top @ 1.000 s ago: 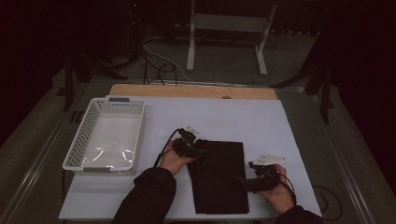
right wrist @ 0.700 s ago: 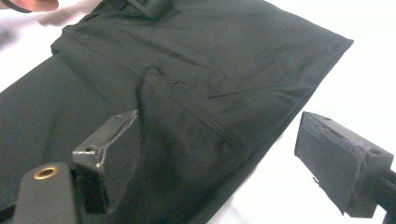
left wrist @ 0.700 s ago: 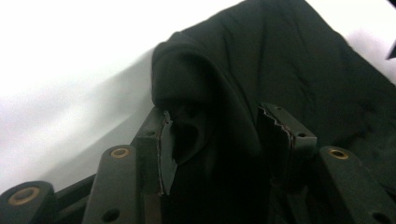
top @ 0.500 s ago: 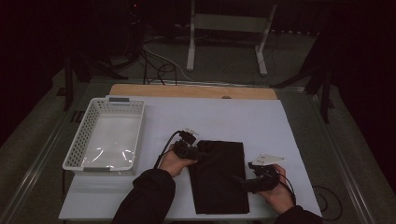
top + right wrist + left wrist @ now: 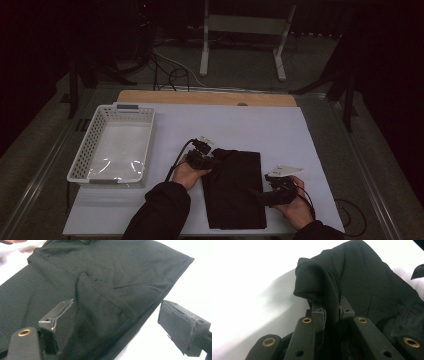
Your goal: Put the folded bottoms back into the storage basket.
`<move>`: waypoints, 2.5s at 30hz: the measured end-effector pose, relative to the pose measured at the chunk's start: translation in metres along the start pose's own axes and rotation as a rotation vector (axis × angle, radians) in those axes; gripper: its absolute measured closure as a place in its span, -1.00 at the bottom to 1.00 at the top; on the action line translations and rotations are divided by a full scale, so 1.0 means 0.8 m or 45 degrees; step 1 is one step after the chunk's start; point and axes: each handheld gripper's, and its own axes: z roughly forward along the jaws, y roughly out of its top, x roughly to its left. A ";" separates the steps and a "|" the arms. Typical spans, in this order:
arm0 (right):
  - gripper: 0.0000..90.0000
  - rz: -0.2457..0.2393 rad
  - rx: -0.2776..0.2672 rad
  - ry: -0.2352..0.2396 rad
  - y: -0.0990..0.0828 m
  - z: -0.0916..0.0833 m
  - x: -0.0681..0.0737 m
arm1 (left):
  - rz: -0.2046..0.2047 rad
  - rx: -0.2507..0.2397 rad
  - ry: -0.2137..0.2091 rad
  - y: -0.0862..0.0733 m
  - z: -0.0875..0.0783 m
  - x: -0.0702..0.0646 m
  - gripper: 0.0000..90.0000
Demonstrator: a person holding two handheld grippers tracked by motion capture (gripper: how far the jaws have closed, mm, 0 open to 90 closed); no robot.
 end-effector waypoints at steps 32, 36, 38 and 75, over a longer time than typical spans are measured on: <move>-0.49 0.030 0.151 -0.045 0.007 0.035 0.027 | -0.011 -0.120 0.158 -0.009 -0.054 -0.012 0.78; -0.33 0.048 0.163 -0.019 0.005 0.031 0.032 | -0.010 -0.120 0.150 -0.011 -0.055 -0.015 0.78; -0.18 0.117 0.162 0.044 0.005 0.028 0.033 | -0.007 -0.119 0.148 -0.012 -0.055 -0.017 0.78; 0.65 0.226 0.231 0.374 0.014 0.046 0.042 | 0.016 -0.100 0.114 -0.013 -0.048 -0.032 0.78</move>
